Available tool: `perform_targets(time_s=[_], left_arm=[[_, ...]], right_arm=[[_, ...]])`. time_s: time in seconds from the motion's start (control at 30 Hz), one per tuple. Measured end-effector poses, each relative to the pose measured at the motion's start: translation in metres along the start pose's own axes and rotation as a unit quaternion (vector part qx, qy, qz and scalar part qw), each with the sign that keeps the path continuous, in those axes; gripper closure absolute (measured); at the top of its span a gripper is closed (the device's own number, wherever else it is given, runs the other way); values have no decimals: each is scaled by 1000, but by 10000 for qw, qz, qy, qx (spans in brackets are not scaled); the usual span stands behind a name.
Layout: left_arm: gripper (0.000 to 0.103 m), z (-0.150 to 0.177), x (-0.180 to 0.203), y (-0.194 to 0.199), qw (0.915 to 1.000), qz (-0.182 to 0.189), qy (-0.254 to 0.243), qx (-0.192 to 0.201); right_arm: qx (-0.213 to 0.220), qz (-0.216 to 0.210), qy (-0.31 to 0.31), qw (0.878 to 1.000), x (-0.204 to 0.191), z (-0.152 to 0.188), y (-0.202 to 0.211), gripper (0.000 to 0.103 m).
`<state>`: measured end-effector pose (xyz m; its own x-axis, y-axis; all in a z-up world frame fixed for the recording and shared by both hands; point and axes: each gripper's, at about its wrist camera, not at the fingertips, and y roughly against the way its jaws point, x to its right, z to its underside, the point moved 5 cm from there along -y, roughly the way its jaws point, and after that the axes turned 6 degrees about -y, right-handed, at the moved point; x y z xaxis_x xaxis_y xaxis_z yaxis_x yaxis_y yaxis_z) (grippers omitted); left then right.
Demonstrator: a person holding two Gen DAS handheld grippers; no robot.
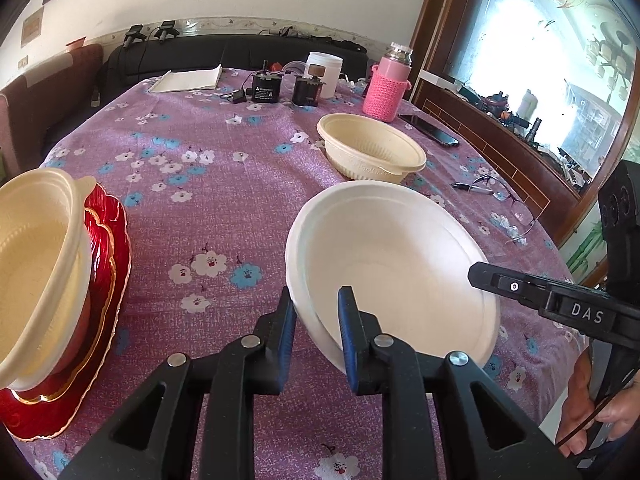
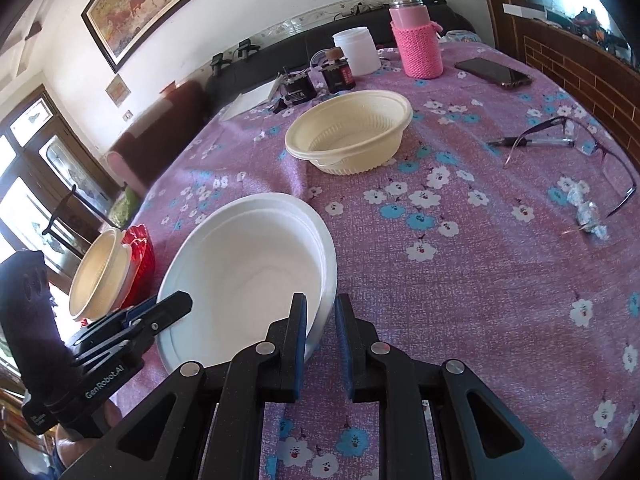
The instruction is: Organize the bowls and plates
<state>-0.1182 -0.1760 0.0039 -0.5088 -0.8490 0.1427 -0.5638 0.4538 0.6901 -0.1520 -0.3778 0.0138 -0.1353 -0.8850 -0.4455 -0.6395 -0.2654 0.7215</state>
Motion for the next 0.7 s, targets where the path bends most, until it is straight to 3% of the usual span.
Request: perform_targets(time_s=[0.7], left_arm=[[83, -10, 2, 28, 9994, -127, -126, 286]], right_arm=[[269, -79, 279, 9992, -20, -9, 20, 88]])
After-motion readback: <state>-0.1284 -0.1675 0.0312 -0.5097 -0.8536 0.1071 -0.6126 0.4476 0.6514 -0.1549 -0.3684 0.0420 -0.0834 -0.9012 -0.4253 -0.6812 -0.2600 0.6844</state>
